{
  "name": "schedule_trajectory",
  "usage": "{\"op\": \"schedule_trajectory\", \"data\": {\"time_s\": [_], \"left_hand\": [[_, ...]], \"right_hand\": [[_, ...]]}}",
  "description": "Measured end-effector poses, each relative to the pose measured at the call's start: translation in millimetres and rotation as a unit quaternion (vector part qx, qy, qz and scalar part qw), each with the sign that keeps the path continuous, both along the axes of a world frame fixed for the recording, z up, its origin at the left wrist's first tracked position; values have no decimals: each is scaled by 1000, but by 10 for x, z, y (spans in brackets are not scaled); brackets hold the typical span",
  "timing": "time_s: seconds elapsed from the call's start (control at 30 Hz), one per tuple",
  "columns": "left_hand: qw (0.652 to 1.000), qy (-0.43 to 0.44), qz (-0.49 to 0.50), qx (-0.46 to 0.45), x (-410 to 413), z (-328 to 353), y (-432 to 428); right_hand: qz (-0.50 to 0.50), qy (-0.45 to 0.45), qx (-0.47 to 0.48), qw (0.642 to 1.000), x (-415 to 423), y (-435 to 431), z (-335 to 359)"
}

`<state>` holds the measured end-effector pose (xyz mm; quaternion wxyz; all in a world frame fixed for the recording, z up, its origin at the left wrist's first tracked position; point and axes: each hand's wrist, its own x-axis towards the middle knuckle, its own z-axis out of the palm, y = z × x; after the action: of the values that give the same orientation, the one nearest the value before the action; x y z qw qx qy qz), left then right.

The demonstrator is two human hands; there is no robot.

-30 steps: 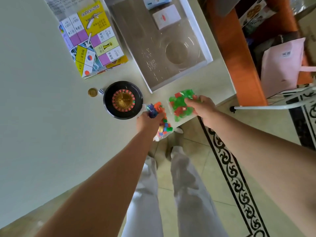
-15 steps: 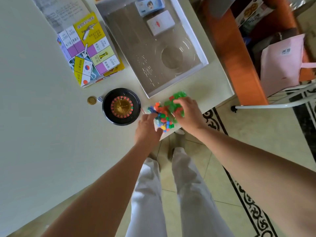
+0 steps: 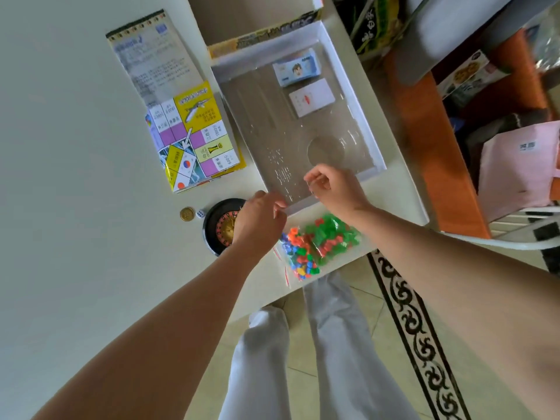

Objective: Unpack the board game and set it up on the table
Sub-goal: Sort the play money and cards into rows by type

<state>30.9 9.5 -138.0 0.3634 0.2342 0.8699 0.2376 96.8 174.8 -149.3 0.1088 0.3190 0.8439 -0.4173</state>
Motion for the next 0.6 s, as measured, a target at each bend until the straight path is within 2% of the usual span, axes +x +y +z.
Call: {"op": "schedule_trajectory", "data": {"time_s": [0.1,0.27,0.37,0.47,0.6], "left_hand": [[999,30,18,-12,-300,-72,282],[997,63,26,-47,-721,-194,830],[995,64,37,-73,-929,-254,1133],[992,60,6,-107,-1077,-326,1354],[986,36,-1,-163,-1182,-376,1517]], "right_hand": [[22,10,18,1000,-393,302,-25],[125,-34,80,988,-859,897,-66],[185,-61,145,970,-1146,1229,-183],[224,-101,183,952,-1374,1421,-292],[309,-102,232,917,-1513,1502,-398]]}}
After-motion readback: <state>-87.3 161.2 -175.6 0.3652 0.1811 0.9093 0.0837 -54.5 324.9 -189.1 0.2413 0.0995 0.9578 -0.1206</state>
